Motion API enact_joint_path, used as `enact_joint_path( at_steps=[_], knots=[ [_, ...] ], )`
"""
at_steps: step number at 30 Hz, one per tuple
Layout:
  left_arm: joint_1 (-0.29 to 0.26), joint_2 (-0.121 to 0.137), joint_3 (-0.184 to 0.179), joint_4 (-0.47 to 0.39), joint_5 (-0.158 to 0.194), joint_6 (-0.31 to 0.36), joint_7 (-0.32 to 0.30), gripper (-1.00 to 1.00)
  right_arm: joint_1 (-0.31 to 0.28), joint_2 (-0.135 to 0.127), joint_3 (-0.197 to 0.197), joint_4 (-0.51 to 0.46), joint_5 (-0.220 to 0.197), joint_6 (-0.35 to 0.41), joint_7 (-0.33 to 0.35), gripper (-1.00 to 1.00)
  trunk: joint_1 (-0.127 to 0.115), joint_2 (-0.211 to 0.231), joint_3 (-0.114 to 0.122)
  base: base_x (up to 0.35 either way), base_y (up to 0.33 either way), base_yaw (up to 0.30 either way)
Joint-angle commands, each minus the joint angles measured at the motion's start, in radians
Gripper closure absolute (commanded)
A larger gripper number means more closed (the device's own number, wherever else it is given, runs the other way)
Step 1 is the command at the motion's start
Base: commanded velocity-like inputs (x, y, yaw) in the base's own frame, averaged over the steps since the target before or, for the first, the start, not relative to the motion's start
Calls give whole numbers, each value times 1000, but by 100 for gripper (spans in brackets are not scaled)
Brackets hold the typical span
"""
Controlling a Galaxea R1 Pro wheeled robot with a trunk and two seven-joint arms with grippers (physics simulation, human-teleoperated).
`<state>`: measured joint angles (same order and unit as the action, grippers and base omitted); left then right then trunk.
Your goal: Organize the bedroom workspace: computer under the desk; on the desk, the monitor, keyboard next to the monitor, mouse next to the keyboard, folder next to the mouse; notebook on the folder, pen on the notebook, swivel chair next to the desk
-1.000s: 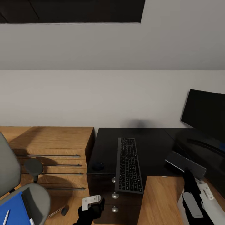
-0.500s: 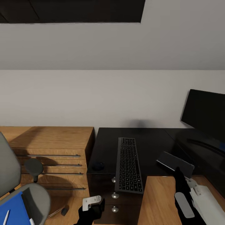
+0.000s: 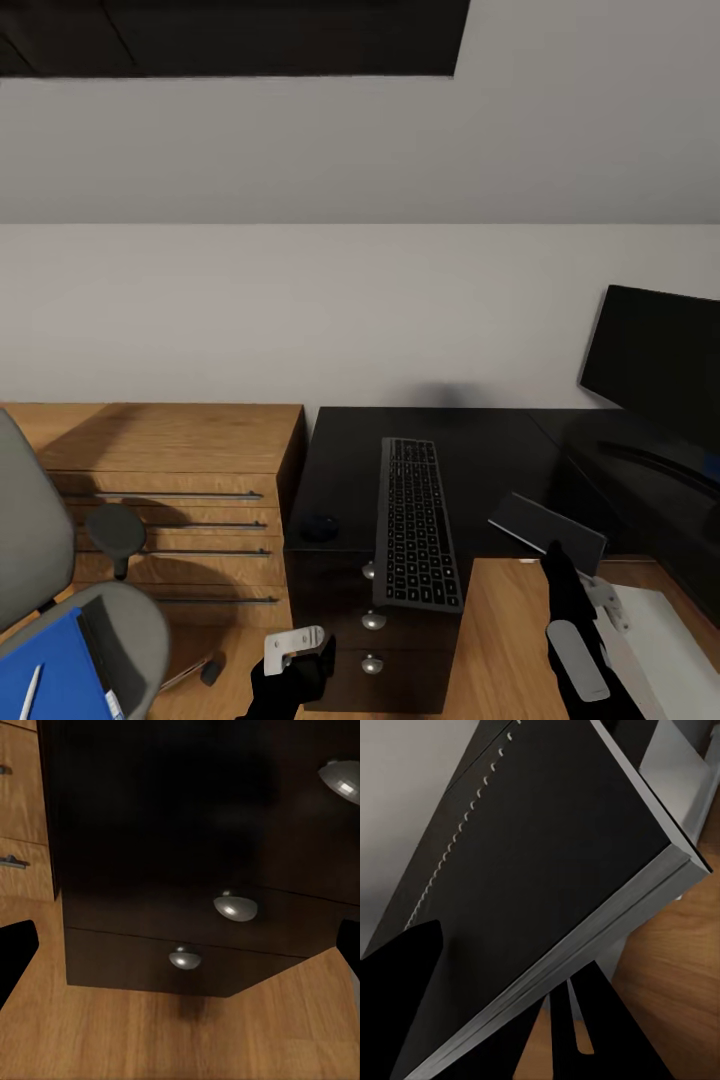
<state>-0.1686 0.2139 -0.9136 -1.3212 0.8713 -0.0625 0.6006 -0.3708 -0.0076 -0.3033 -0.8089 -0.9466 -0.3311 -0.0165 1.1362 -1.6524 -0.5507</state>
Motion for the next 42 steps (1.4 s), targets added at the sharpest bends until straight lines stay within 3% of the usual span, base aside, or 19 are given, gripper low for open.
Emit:
enact_joint_path(
  at_steps=[1,28,33,34,42],
  knots=[
    [-2,1,-4,-1,9,-7,5,-100,0,0,3,0,-6,-3,-2,100,0,-1,-1,-2,2,0],
    [-2,1,-8,21,10,-6,3,-100,0,0,51,0,2,0,-9,100,0,-1,-1,31,0,0],
    [-2,1,-9,21,9,-7,2,-100,0,0,77,0,2,1,-11,100,0,-1,-1,0,0,0],
    [-2,1,-8,22,9,-7,2,-100,0,0,86,0,2,1,-11,-100,0,-1,-1,0,0,0],
    [-2,1,-9,22,9,-5,2,-100,-1,0,90,0,2,0,-11,-100,0,-1,-1,0,0,0]
  ],
)
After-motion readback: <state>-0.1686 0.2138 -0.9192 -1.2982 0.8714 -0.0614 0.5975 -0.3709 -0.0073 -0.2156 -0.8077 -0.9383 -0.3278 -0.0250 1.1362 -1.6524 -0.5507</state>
